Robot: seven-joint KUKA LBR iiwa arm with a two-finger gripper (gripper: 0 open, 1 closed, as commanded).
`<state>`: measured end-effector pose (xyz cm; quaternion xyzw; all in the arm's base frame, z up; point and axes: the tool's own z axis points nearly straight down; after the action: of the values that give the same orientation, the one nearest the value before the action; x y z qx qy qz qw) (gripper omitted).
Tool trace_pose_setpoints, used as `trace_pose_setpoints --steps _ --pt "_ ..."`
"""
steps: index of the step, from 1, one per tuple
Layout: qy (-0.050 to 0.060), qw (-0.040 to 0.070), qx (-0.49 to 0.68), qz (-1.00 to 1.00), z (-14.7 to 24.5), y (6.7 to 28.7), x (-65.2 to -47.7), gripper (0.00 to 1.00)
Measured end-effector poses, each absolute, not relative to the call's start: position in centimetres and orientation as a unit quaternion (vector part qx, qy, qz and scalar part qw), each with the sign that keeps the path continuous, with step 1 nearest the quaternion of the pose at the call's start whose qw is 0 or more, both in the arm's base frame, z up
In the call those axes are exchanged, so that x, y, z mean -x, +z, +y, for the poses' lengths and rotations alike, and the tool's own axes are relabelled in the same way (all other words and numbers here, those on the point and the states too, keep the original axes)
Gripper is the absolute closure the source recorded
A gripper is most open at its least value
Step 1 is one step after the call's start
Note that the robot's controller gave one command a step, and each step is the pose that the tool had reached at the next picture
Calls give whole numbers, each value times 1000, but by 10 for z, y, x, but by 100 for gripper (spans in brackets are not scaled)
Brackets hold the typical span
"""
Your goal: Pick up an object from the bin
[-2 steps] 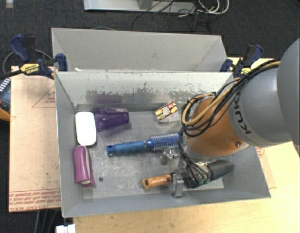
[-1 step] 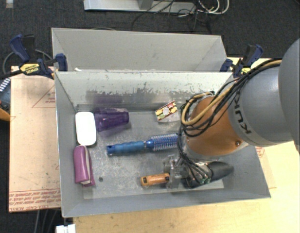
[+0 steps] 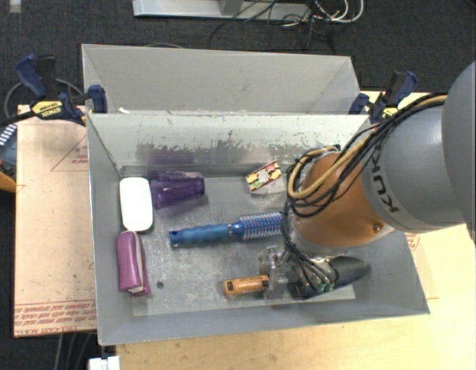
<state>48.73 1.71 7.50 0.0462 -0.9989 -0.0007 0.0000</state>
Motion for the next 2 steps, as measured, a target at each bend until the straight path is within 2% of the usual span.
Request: trace_pose_setpoints --steps 1,2 --pt "-1 2 -54 -999 9 182 -500 100" --pt "-2 -3 -59 -998 -4 125 -497 100"
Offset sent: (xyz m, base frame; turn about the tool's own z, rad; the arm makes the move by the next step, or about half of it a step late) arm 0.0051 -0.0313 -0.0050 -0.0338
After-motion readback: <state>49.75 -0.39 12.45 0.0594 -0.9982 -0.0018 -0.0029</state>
